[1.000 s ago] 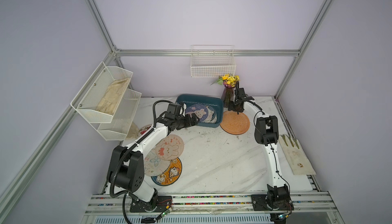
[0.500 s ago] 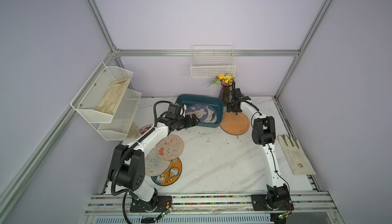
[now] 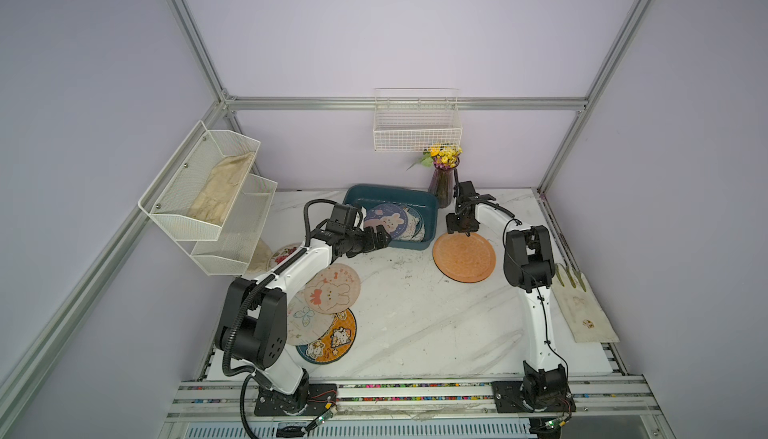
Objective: Put the coasters into the storage box
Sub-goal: Move the coaster to the center of the board.
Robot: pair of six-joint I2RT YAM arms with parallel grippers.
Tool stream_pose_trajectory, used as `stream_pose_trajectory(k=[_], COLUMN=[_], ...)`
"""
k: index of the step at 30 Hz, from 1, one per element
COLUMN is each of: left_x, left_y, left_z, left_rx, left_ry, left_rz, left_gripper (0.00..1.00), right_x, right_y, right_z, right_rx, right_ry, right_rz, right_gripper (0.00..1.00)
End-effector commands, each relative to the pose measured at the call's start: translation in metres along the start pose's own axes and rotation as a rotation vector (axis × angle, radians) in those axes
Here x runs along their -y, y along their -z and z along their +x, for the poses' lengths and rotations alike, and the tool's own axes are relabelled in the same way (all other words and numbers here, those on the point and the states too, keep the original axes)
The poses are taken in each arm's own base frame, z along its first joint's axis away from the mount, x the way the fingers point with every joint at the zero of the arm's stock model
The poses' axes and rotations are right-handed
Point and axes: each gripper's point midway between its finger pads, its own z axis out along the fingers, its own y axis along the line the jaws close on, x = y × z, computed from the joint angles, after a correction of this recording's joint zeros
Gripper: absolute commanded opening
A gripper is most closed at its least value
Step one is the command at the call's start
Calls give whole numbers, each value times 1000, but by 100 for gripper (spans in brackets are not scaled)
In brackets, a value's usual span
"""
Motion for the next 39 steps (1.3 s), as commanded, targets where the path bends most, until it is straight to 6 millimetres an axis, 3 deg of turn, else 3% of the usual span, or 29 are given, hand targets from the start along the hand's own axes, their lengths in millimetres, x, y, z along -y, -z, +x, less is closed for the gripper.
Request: stream_pose_trajectory(k=[1,6,9,12,15,19,23,28,39], left_x=[23,26,30,38,46,55,61,64,63], left_y=[7,6,3,-1,-3,-6,-6,-5,-3], left_z=[-17,-8,4,15,27,42,55,67,82], left_rx=[37,23,-1,-27,-52,-78,-94,-110,-131], left_ry=[-33,-38,-47,-62,-79,-94,-101,-107,-112], left_rz=[66,77,88,103,116,130,142,149,151], left_gripper=[100,100,100,100,100,100,100,100,100], right_x=[8,2,-3,3,21,52,78,91,68], right_y=[-15,8,24,43,66,88,95,98,89], right_z=[100,140,153,144,133,137,168,199,222], right_rx=[-324,-372,-372,-296,-217,-163,-199,-216,-244], right_ry=[47,-22,-68,-110,-204,-334,-464,-575,-673], right_rz=[25,-14,-39,-17,1,9,24,5,-176], right_gripper=[64,63,65,70,77,87,93,97,97])
